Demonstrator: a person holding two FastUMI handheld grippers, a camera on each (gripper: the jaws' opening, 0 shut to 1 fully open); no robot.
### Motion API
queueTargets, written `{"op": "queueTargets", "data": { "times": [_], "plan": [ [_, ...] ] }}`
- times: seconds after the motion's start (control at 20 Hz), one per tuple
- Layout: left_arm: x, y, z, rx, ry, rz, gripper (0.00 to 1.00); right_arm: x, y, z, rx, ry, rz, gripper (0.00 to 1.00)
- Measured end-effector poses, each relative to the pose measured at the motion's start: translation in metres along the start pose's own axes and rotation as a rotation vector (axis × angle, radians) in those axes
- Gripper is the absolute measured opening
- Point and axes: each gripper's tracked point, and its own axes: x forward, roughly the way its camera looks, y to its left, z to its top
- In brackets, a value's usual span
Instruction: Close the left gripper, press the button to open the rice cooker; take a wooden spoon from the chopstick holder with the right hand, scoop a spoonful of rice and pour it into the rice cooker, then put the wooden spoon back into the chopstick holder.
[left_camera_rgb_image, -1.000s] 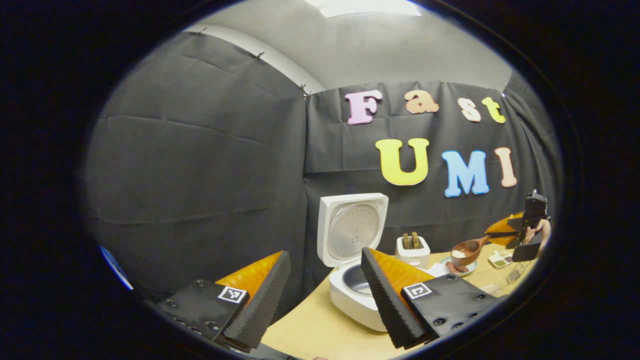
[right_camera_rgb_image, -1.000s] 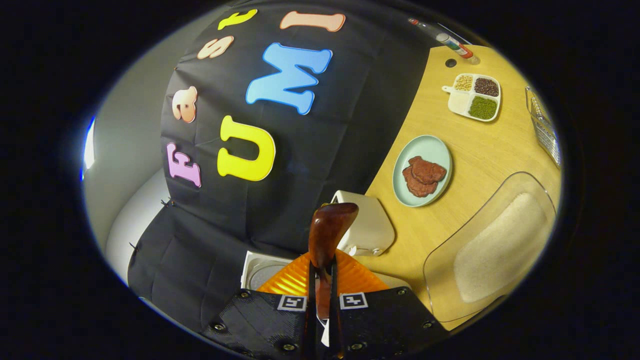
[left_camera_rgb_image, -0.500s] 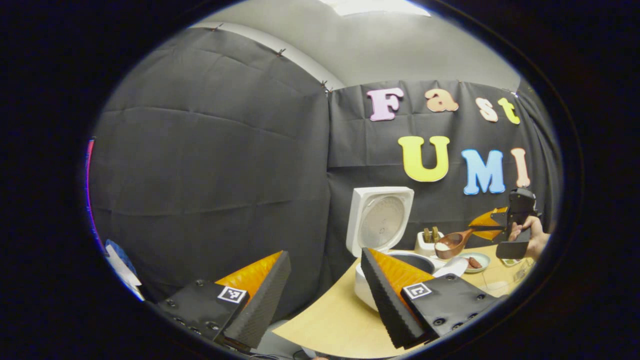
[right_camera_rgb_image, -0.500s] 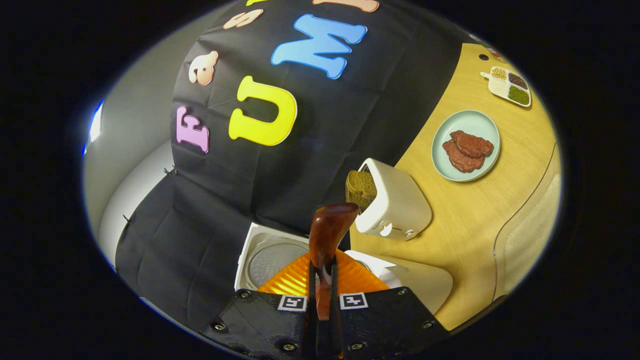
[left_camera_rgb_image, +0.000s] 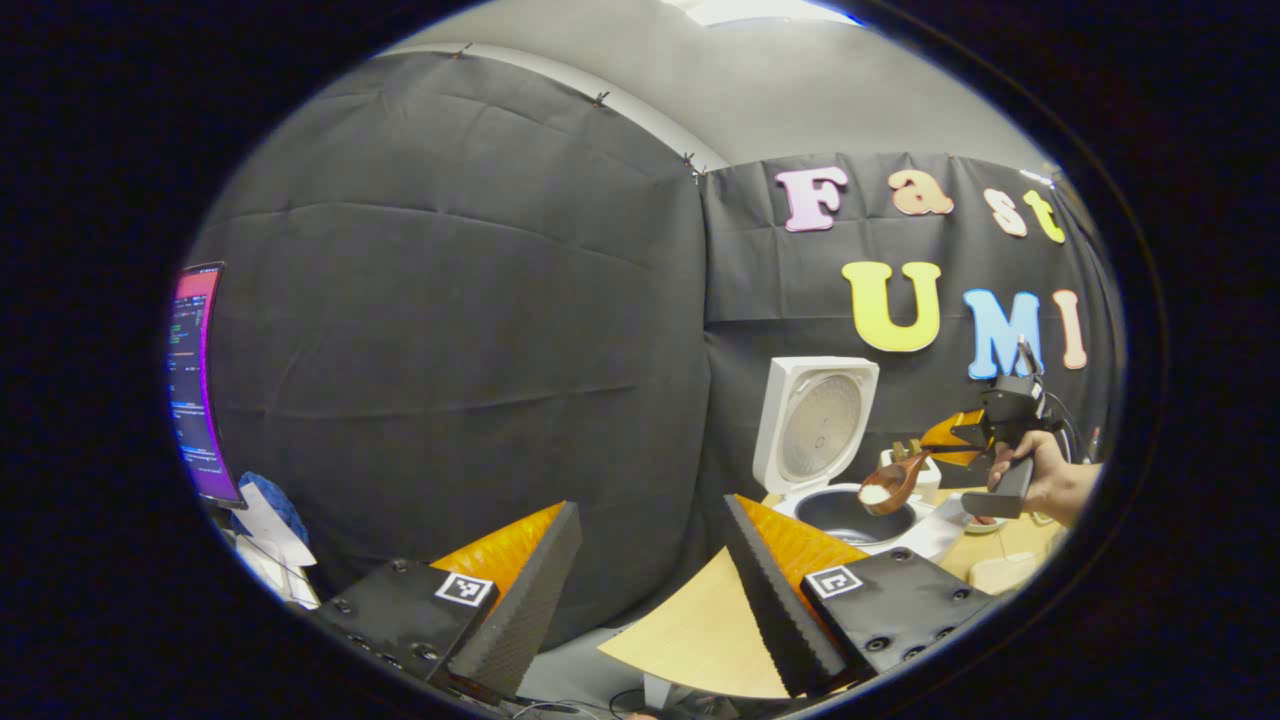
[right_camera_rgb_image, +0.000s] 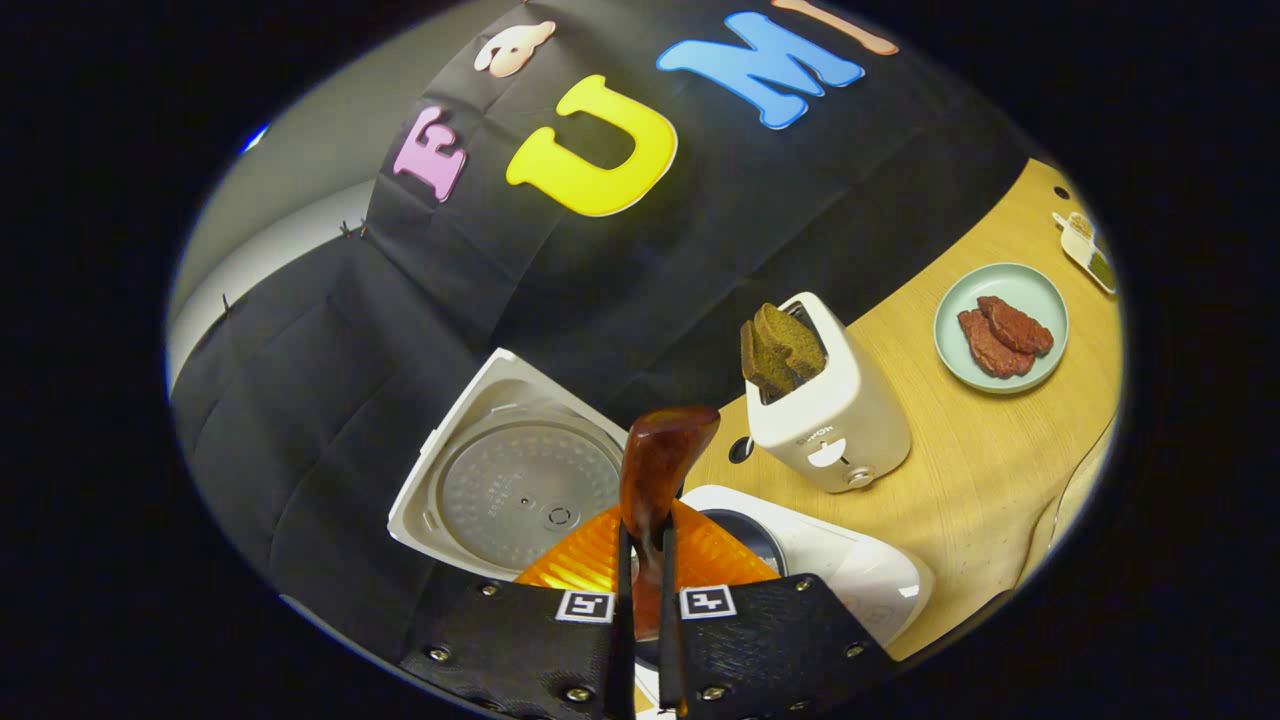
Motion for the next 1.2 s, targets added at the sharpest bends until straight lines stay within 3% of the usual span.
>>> {"op": "queueTargets", "data": {
  "times": [0.5,0.8,1.0,1.2],
  "plan": [
    [0.004,0.025,-0.017,-0.029,0.028,0.057,0.99,0.028,0.004,-0.028,-0.501,0.041,-0.101,0.10],
    [0.012,0.019,-0.021,-0.034,0.036,0.050,0.98,0.023,0.032,-0.033,-0.853,0.008,-0.075,0.10],
    [0.020,0.012,-0.024,-0.030,0.043,0.043,0.98,0.021,0.041,-0.028,-1.125,-0.049,-0.097,0.10],
    [0.019,0.011,-0.024,-0.027,0.039,0.039,0.98,0.019,0.036,-0.028,-1.231,-0.070,-0.108,0.10]
  ]
}}
